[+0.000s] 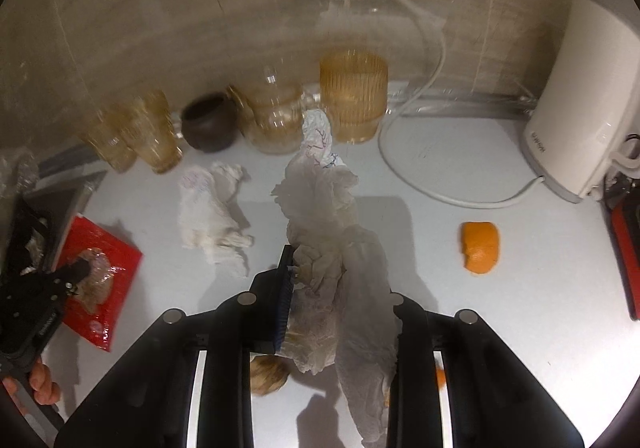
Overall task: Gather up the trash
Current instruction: 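Carry red packet and tissue over the green basket and open both grippers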
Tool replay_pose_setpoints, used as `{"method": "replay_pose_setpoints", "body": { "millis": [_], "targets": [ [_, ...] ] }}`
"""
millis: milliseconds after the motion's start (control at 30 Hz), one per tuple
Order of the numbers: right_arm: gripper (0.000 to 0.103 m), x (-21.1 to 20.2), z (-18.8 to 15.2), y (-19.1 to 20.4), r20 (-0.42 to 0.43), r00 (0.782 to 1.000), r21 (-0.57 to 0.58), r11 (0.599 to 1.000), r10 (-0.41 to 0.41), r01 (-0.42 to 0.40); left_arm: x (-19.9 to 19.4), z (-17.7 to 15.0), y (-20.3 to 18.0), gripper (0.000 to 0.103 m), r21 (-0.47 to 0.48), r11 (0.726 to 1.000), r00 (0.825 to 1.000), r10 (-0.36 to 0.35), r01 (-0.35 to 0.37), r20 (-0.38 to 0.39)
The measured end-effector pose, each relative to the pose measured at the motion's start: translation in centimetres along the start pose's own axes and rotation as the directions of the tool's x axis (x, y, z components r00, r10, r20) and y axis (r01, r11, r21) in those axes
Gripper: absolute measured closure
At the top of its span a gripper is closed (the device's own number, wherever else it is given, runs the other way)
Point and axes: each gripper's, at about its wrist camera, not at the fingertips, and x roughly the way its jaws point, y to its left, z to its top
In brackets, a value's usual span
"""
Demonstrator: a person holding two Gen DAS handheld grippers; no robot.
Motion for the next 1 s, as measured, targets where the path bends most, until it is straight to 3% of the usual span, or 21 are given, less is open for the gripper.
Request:
{"method": "replay_pose_setpoints", "body": {
  "millis": [200,400,733,1000],
  "targets": [
    [0.077,-6.8,-1.8,0.7,0.063,0.998,0.007,1.000,0.007,-0.008,-4.4,-0.7,-0.6,0.100,0.003,0.998,0.997,-0.068,0.068,0.031],
    [0.077,-13.8,-6.0,1.2,0.116,0.991,-0.018,0.998,0.059,-0.058,-10.3,-4.0,-2.6,0.100,0.015,0.995,0.993,-0.095,0.094,0.067],
    [0.076,-25.1,-19.8,-0.5,0.086,0.991,-0.011,0.994,0.105,-0.104,-20.8,-16.8,-10.6,0.100,0.071,0.979,0.981,-0.193,0.191,0.019],
    [0.075,-29.5,-30.6,-2.2,0.002,0.995,0.057,0.993,0.102,-0.102,-24.0,-26.9,-16.6,0.100,0.167,0.948,0.961,-0.259,0.272,-0.093]
  ]
}}
